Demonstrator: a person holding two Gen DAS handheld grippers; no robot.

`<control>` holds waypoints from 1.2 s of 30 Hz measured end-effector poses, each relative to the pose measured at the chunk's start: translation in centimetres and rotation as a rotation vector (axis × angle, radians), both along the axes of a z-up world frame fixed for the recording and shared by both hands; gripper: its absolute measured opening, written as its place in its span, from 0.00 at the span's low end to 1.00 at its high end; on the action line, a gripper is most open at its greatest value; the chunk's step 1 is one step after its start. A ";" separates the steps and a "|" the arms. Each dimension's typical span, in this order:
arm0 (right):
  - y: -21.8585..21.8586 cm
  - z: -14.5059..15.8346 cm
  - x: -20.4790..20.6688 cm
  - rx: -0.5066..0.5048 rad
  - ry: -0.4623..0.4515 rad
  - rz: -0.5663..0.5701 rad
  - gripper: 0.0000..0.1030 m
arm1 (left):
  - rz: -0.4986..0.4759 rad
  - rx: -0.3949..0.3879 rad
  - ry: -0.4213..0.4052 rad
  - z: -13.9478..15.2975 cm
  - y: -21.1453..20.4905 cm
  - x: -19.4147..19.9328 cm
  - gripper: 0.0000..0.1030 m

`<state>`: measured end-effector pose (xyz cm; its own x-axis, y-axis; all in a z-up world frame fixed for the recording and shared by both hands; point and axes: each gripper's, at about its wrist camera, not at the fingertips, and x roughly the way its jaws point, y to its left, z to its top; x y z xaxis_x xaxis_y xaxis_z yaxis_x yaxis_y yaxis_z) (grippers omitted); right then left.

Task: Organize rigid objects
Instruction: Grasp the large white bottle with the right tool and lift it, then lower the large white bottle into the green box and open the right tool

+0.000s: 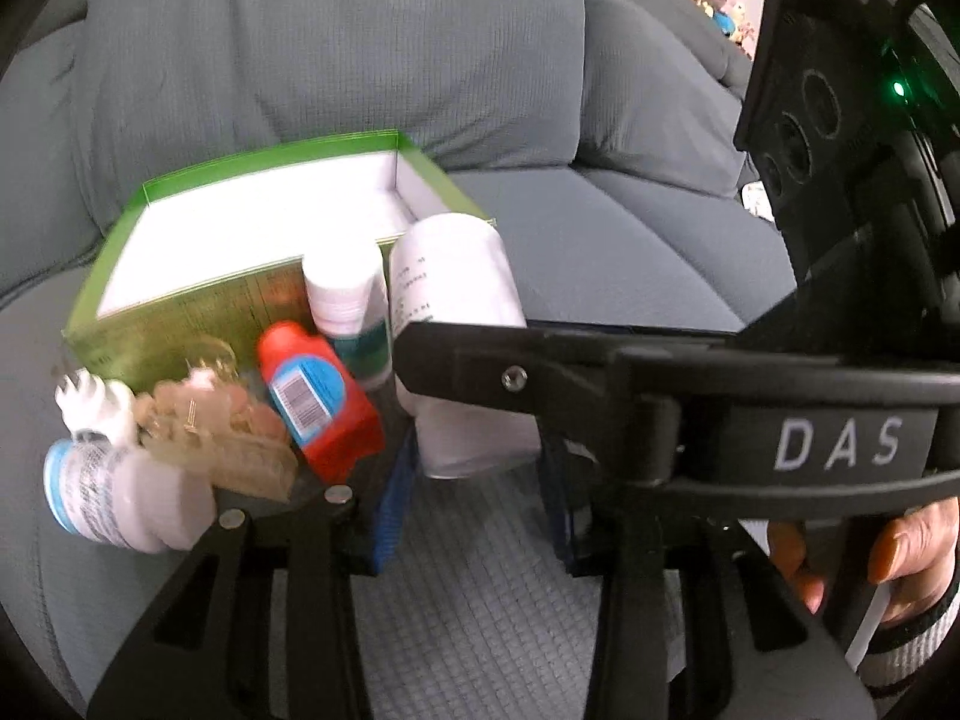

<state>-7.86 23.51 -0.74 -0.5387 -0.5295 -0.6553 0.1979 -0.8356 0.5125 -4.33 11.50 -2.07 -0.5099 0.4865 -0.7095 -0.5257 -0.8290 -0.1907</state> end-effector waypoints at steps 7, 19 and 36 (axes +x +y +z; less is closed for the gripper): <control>-2.1 3.4 -3.2 0.035 0.078 0.049 0.51 | 0.021 0.035 0.033 1.8 -1.3 -2.9 0.34; -4.6 3.8 -13.3 0.034 0.071 0.064 0.50 | 0.087 0.075 -0.069 2.4 -4.5 -13.1 0.37; 0.0 3.1 -9.1 0.188 0.052 -0.091 0.79 | 0.341 -0.039 -0.133 0.3 -10.8 -11.8 0.98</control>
